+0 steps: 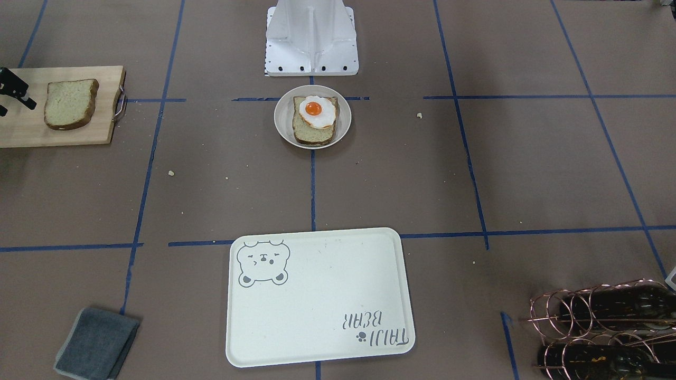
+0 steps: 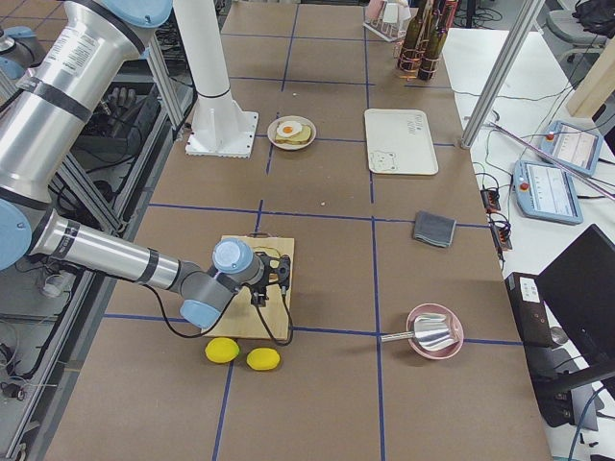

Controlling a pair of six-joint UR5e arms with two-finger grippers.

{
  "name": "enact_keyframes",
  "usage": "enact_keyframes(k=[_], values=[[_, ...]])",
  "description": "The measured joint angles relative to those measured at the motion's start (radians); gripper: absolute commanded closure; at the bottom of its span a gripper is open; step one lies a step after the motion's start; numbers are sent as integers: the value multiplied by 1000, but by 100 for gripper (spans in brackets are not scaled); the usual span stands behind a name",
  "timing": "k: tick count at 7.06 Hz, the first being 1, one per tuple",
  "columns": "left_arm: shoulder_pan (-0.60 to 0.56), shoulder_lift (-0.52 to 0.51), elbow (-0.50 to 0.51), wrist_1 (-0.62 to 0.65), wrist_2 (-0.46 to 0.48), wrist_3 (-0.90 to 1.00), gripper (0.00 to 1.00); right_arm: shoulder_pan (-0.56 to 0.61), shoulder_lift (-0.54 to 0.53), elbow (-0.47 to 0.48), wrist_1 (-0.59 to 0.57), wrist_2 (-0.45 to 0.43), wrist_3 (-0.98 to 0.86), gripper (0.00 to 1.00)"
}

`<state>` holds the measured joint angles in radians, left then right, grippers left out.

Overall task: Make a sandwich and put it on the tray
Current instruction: 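Lower the right gripper onto the bread slice on the cutting board and grasp it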

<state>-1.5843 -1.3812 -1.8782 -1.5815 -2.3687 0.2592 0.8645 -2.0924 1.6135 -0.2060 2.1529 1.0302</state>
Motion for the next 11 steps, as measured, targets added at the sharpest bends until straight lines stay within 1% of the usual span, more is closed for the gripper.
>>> enact_keyframes(k=[1, 2, 3, 4, 5, 6, 11], values=[[0, 0, 1, 0, 0, 0, 0, -63, 3, 16, 1, -47, 31, 25], [0, 1, 2, 0, -1, 0, 0, -105, 3, 28, 2, -76, 46, 28], [0, 1, 2, 0, -1, 0, 0, -131, 0, 33, 2, -89, 51, 30], [0, 2, 3, 0, -1, 0, 0, -145, -5, 36, 2, -94, 52, 36], [0, 3, 4, 0, -1, 0, 0, -154, -8, 37, 2, -95, 53, 76], [0, 5, 5, 0, -1, 0, 0, -159, -9, 39, 2, -95, 52, 100], [0, 7, 7, 0, -1, 0, 0, -160, -47, 108, 2, -86, 50, 100]])
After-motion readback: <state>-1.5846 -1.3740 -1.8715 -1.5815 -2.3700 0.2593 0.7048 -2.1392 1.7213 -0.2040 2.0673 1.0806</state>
